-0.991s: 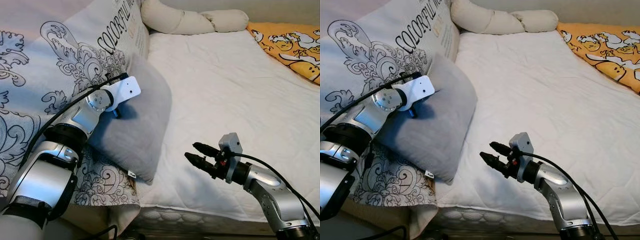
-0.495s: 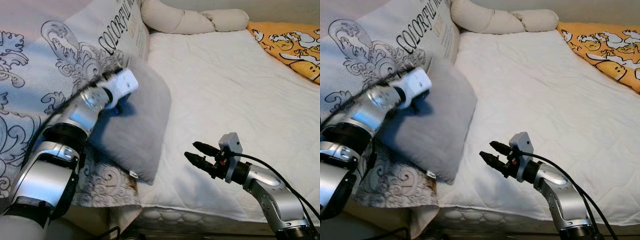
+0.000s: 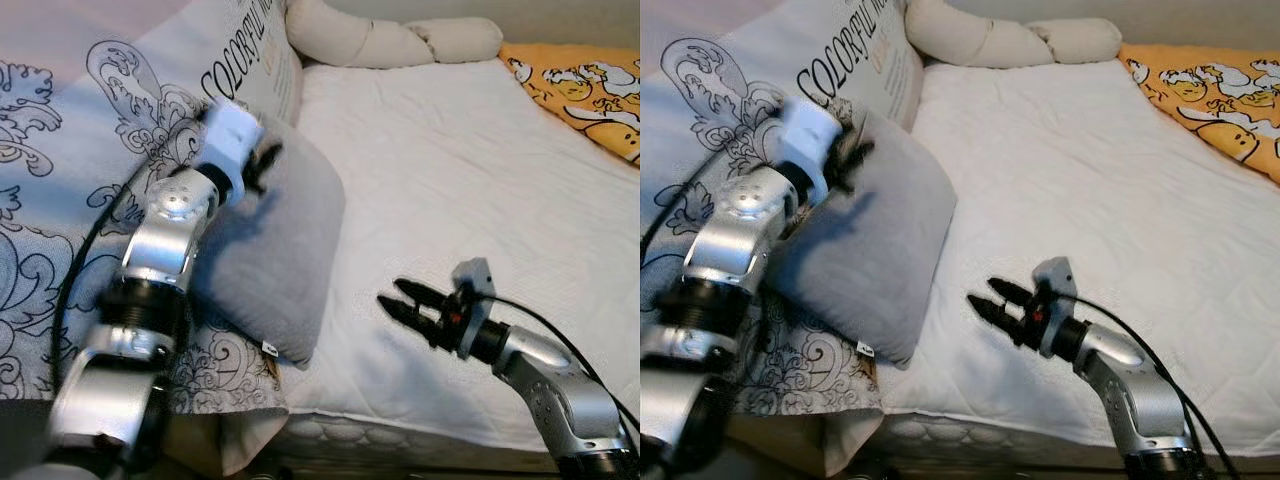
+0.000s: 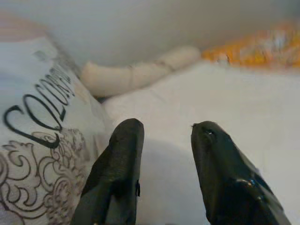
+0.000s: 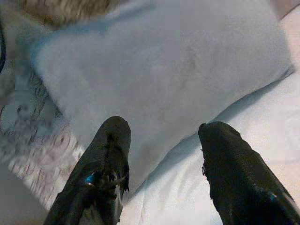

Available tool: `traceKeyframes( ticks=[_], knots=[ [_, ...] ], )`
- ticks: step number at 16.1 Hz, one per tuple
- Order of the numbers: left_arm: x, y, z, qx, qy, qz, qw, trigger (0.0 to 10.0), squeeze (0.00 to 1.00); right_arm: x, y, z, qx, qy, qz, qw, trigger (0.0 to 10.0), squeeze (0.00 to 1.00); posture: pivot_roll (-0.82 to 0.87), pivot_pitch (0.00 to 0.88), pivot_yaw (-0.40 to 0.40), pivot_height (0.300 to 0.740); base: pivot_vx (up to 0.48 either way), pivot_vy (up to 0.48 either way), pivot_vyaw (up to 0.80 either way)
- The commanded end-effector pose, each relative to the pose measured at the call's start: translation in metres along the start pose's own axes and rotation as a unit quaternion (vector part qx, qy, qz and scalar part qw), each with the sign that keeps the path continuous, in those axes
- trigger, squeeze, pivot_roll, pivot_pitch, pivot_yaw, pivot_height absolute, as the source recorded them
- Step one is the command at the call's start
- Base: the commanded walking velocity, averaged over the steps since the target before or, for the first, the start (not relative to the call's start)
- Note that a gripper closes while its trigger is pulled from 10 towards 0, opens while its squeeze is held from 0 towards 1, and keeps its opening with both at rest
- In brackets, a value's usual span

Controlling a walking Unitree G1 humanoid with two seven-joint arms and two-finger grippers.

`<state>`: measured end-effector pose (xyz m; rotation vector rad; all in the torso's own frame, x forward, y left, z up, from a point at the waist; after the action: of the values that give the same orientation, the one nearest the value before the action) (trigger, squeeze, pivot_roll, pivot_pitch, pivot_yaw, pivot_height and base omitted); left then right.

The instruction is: Clean up the room

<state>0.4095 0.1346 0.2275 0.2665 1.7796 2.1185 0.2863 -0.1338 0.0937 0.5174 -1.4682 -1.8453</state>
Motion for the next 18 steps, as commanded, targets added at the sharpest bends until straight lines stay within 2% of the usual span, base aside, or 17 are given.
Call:
traceKeyframes(
  ticks=[1, 2, 3, 4, 5, 6, 7, 8, 9, 11, 12, 14, 15, 18],
  knots=[
    [0.003, 0.004, 0.006, 0.026, 0.021, -0.006, 0.999, 10.0, 1.0, -0.001, 0.012, -0.003, 0.003, -0.011, -0.021, 1.0, 10.0, 0.0, -0.03, 0.0, 0.059, 0.74, 0.0, 0.0, 0.0],
    [0.012, -0.011, 0.006, 0.027, 0.071, 0.023, 0.997, 10.0, 1.0, -0.007, 0.024, -0.011, 0.013, -0.068, -0.055, 0.996, 10.0, 0.0, -0.04, 0.0, 0.062, 0.74, 0.0, 0.0, 0.0],
    [0.015, -0.013, 0.006, 0.037, 0.088, 0.009, 0.995, 10.0, 1.0, -0.009, 0.03, -0.014, 0.015, -0.091, -0.073, 0.993, 10.0, 0.0, -0.05, 0.0, 0.063, 0.74, 0.0, 0.0, 0.0],
    [0.022, -0.018, 0.004, 0.078, 0.108, -0.016, 0.991, 10.0, 1.0, -0.009, 0.038, -0.018, 0.015, -0.124, -0.101, 0.987, 10.0, 0.0, -0.05, 0.0, 0.062, 0.74, 0.0, 0.0, 0.0],
    [0.034, -0.036, -0.001, 0.082, 0.125, -0.009, 0.989, 10.0, 0.82, -0.009, 0.042, -0.03, 0.033, -0.205, -0.12, 0.971, 10.0, 0.0, -0.06, 0.0, 0.059, 0.74, 0.0, 0.0, 0.0],
    [0.041, -0.044, -0.006, 0.071, 0.128, 0.003, 0.989, 10.0, 0.82, -0.009, 0.042, -0.035, 0.039, -0.245, -0.128, 0.96, 10.0, 0.0, -0.06, 0.0, 0.059, 0.74, 0.0, 0.0, 0.0],
    [0.046, -0.049, -0.009, 0.019, 0.135, 0.005, 0.991, 10.0, 0.73, -0.011, 0.037, -0.036, 0.04, -0.256, -0.117, 0.959, 10.0, 0.0, -0.06, 0.0, 0.048, 0.74, 0.0, 0.0, 0.0],
    [0.053, -0.059, -0.015, 0.014, 0.135, 0.019, 0.991, 10.0, 0.74, -0.012, 0.032, -0.038, 0.038, -0.278, -0.109, 0.954, 10.0, 0.0, -0.05, 0.0, 0.043, 0.74, 0.0, 0.0, 0.0],
    [0.057, -0.064, -0.016, 0.028, 0.138, 0.025, 0.99, 10.0, 0.74, -0.013, 0.029, -0.039, 0.029, -0.291, -0.109, 0.95, 10.0, 0.0, -0.05, 0.0, 0.032, 0.74, 0.0, 0.0, 0.0],
    [0.061, -0.069, -0.016, 0.028, 0.146, 0.035, 0.988, 10.0, 0.74, -0.015, 0.026, -0.04, 0.036, -0.302, -0.1, 0.947, 10.0, 0.0, -0.05, 0.0, 0.023, 0.74, 0.0, -0.126, 0.0],
    [0.063, -0.07, -0.018, 0.017, 0.144, 0.036, 0.989, 10.0, 0.75, -0.014, 0.022, -0.043, 0.073, -0.323, -0.076, 0.941, 10.0, 0.0, -0.05, 0.0, 0.023, 0.74, 0.0, -0.304, 0.0],
    [0.07, -0.08, -0.02, 0.016, 0.147, 0.044, 0.988, 10.0, 0.75, -0.014, 0.022, -0.046, 0.038, -0.325, -0.097, 0.94, 10.0, 0.0, -0.03, 0.0, 0.002, 0.74, 0.0, -0.302, 0.0],
    [0.074, -0.086, -0.02, 0.021, 0.147, 0.05, 0.988, 10.0, 0.74, -0.012, 0.024, -0.05, 0.045, -0.345, -0.099, 0.932, 10.0, 0.0, -0.03, 0.0, -0.002, 0.74, 0.0, -0.307, 0.0],
    [0.079, -0.09, -0.024, 0.014, 0.137, 0.053, 0.989, 10.0, 0.74, -0.01, 0.025, -0.053, 0.072, -0.36, -0.1, 0.925, 10.0, 0.0, -0.03, 0.0, -0.004, 0.74, 0.0, -0.304, 0.0]
  ],
)
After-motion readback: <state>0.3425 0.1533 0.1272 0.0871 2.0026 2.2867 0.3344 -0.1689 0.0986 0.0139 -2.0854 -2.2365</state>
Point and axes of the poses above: a point about 5 cm out from each wrist's last joint towards the gripper, its own x axis pointing back from the gripper into the wrist, its own y axis along the axis of the wrist's last joint, z = x × y, the point moved 4 cm from there along -x, pointing out of the wrist towards the gripper, and after that the axes turned 1 degree about x, right-handed, at the moved point
